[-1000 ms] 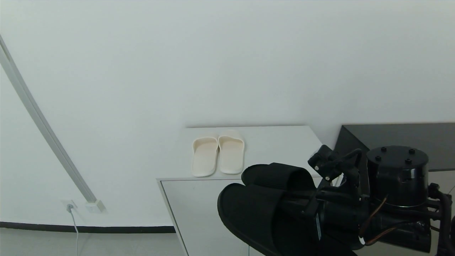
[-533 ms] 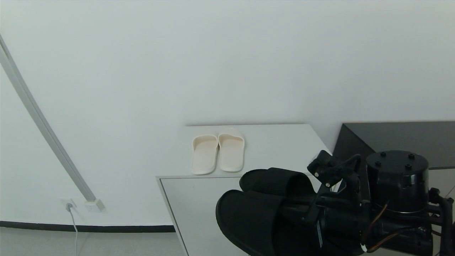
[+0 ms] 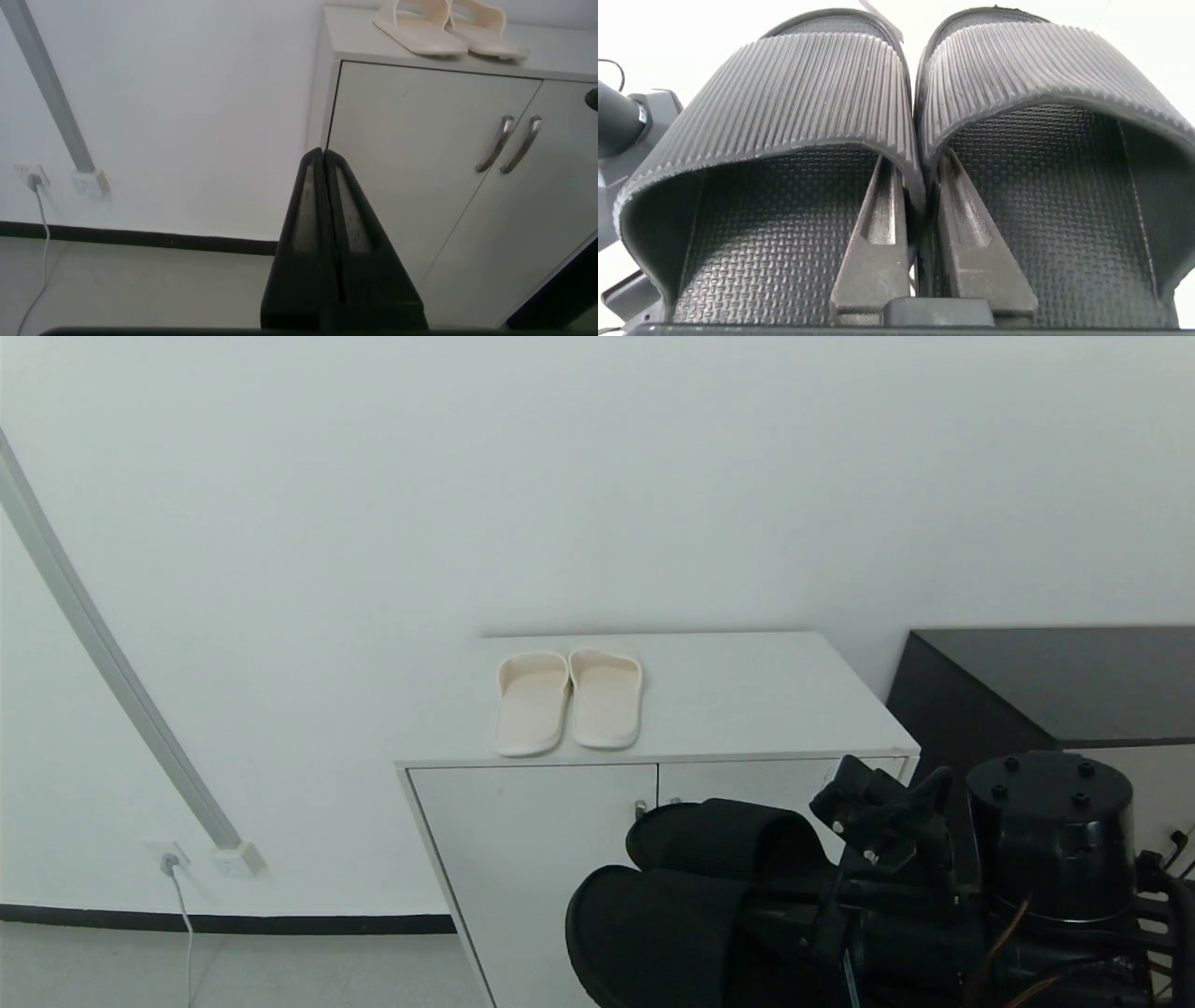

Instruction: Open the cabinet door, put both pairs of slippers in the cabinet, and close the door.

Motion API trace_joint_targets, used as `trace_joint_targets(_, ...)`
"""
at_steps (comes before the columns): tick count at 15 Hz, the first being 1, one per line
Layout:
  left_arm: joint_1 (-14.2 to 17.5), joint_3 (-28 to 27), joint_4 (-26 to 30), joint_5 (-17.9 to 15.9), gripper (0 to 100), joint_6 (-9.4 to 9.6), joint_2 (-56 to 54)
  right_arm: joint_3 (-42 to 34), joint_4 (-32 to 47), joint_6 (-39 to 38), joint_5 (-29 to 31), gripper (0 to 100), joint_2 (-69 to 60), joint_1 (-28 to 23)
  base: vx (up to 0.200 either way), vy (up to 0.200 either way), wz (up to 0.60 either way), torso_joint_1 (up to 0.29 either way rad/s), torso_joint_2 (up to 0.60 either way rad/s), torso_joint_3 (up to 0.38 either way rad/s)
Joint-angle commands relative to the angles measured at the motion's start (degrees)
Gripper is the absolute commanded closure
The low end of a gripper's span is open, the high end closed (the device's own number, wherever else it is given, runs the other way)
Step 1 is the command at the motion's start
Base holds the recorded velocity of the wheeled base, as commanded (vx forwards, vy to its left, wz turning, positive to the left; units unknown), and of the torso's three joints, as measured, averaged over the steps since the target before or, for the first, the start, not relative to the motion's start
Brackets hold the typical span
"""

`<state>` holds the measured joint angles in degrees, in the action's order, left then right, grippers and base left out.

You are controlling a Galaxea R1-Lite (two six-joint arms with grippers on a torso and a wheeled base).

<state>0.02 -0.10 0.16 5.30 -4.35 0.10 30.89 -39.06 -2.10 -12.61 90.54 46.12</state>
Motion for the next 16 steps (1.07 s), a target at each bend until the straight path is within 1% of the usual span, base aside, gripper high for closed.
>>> trace_joint_targets(1, 0.06, 0.01, 0.02, 0.06, 100, -0.13, -0.01, -0.22, -0.05, -0.01, 0.04, 100, -0.28, 0.2, 0.0, 0.0, 0.0, -0.227, 0.54, 0.315)
trace_joint_targets(7, 0.06, -0.08, 0.02, -0.03, 100, -0.22, -0.01, -0.39, -0.05, -0.1, 0.04, 100, 0.69, 0.38, 0.0, 0.0, 0.0, -0.215, 0.54, 0.32)
trace_joint_targets(8, 0.06, -0.08, 0.02, -0.03, 0, -0.13, -0.01, -0.39, -0.05, -0.1, 0.04, 100, 0.78, 0.38, 0.0, 0.0, 0.0, -0.193, 0.51, 0.32)
trace_joint_targets(16, 0.06, 0.01, 0.02, -0.03, 0, 0.05, -0.01, -0.57, -0.05, -0.1, 0.12, 100, 0.78, 0.47, 0.0, 0.0, 0.0, -0.169, 0.49, 0.327)
